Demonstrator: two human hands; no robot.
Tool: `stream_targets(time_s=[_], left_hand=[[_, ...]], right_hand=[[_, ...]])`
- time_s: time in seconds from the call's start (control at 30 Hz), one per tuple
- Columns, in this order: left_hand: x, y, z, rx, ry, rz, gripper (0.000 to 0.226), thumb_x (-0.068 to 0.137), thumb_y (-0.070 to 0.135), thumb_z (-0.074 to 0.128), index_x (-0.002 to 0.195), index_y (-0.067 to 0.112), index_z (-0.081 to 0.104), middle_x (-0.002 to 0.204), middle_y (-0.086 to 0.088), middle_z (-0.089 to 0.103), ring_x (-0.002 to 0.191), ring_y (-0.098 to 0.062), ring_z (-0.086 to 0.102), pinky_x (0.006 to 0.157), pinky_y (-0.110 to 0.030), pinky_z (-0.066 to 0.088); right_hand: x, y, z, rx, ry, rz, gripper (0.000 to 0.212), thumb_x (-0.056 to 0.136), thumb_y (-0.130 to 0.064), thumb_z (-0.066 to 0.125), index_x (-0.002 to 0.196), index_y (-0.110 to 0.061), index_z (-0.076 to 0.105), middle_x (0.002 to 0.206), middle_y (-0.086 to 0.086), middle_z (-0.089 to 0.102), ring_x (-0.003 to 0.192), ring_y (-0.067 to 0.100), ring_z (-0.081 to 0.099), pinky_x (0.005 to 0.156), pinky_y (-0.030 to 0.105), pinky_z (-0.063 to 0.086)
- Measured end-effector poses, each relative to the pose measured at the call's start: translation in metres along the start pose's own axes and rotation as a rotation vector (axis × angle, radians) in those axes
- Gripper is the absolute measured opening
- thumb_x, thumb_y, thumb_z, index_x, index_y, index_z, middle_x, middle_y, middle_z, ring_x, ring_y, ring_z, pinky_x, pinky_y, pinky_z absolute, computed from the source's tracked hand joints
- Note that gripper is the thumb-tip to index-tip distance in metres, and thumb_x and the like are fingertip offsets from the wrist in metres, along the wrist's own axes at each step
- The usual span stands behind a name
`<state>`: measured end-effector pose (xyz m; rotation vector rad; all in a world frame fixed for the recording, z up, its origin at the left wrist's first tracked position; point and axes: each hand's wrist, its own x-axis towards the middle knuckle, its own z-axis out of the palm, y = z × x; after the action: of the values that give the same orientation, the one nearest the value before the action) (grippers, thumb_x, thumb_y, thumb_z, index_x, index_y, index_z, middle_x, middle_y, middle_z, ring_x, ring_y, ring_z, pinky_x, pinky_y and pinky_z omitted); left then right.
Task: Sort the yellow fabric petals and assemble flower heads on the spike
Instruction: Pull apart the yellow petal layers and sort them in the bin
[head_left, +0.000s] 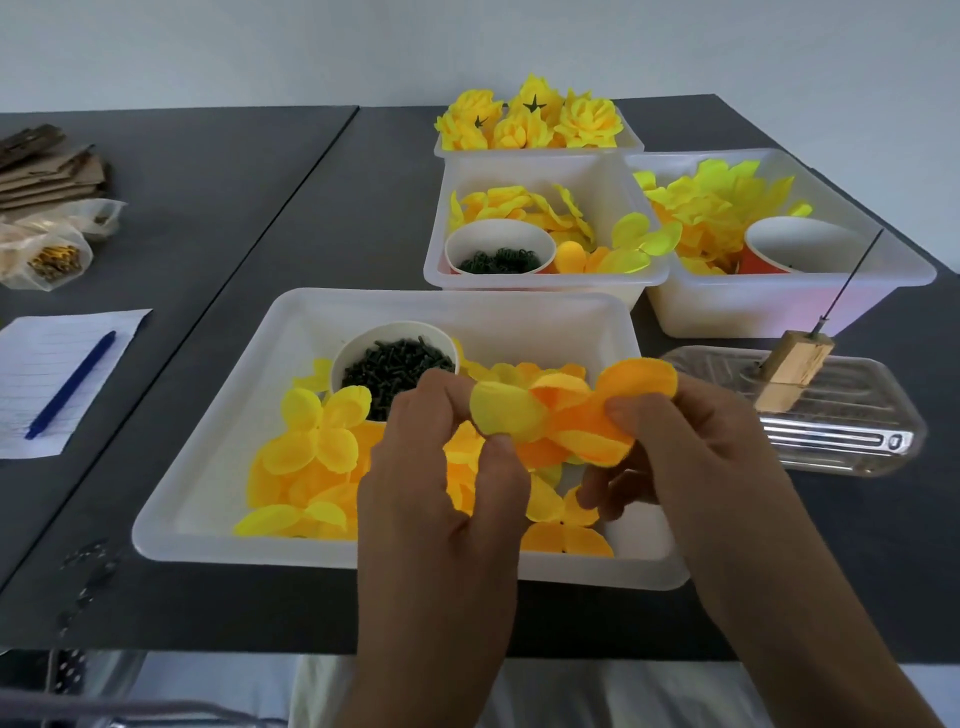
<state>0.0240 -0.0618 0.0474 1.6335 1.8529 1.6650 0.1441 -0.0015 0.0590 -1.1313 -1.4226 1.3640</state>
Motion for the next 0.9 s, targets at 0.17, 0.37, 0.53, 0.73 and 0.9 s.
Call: stream_targets(time_s=[0.17, 0.37, 0.53, 0.73, 0.9], left_hand=[[0.008, -0.005, -0.023, -0.222, 0.140, -0.075, 0.023, 0.085, 0.003, 0.033, 0.076, 0.019, 0.047, 0.077, 0.010, 0.070, 0.070, -0.004, 0.059, 0.063, -0.007, 0.040], [0.003, 0.011, -0.013, -0.273, -0.186, -0.121, 0.020, 0.083, 0.040, 0.043, 0.082, 0.031, 0.061, 0.084, 0.012, 0.071, 0.078, -0.009, 0.066, 0.059, -0.015, 0.049], [-0.005, 0.016, 0.005, -0.227, -0.205, -0.151, 0.035, 0.073, 0.066, 0.054, 0.087, 0.035, 0.060, 0.076, 0.016, 0.065, 0.068, -0.002, 0.062, 0.056, -0.006, 0.042], [-0.005, 0.011, 0.002, -0.087, -0.147, -0.175, 0.043, 0.084, 0.068, 0.046, 0.083, 0.030, 0.064, 0.066, 0.014, 0.062, 0.056, -0.001, 0.054, 0.047, -0.007, 0.037], [-0.004, 0.006, -0.002, -0.083, -0.112, -0.246, 0.018, 0.079, 0.046, 0.063, 0.071, 0.030, 0.062, 0.067, 0.016, 0.065, 0.061, -0.005, 0.060, 0.052, -0.012, 0.043]], right_hand=[[0.003, -0.003, -0.029, -0.249, 0.387, -0.267, 0.032, 0.096, -0.012, 0.040, 0.067, -0.015, 0.050, 0.056, -0.005, 0.063, 0.050, 0.007, 0.064, 0.040, 0.013, 0.045], [-0.006, -0.003, -0.010, -0.408, 0.303, -0.458, 0.023, 0.092, -0.026, 0.045, 0.074, -0.014, 0.055, 0.059, -0.003, 0.060, 0.058, 0.007, 0.065, 0.048, 0.020, 0.051], [-0.021, 0.003, 0.009, -0.569, 0.140, -0.569, 0.028, 0.089, -0.039, 0.046, 0.084, -0.016, 0.060, 0.074, -0.009, 0.058, 0.067, 0.008, 0.057, 0.056, 0.024, 0.046], [-0.022, 0.008, 0.013, -0.612, 0.107, -0.507, 0.024, 0.090, -0.041, 0.048, 0.091, -0.023, 0.064, 0.082, -0.011, 0.065, 0.075, 0.011, 0.061, 0.059, 0.034, 0.055], [-0.023, 0.012, 0.016, -0.618, 0.163, -0.529, 0.010, 0.086, -0.029, 0.055, 0.085, -0.021, 0.061, 0.079, -0.007, 0.064, 0.070, 0.015, 0.060, 0.052, 0.037, 0.055]])
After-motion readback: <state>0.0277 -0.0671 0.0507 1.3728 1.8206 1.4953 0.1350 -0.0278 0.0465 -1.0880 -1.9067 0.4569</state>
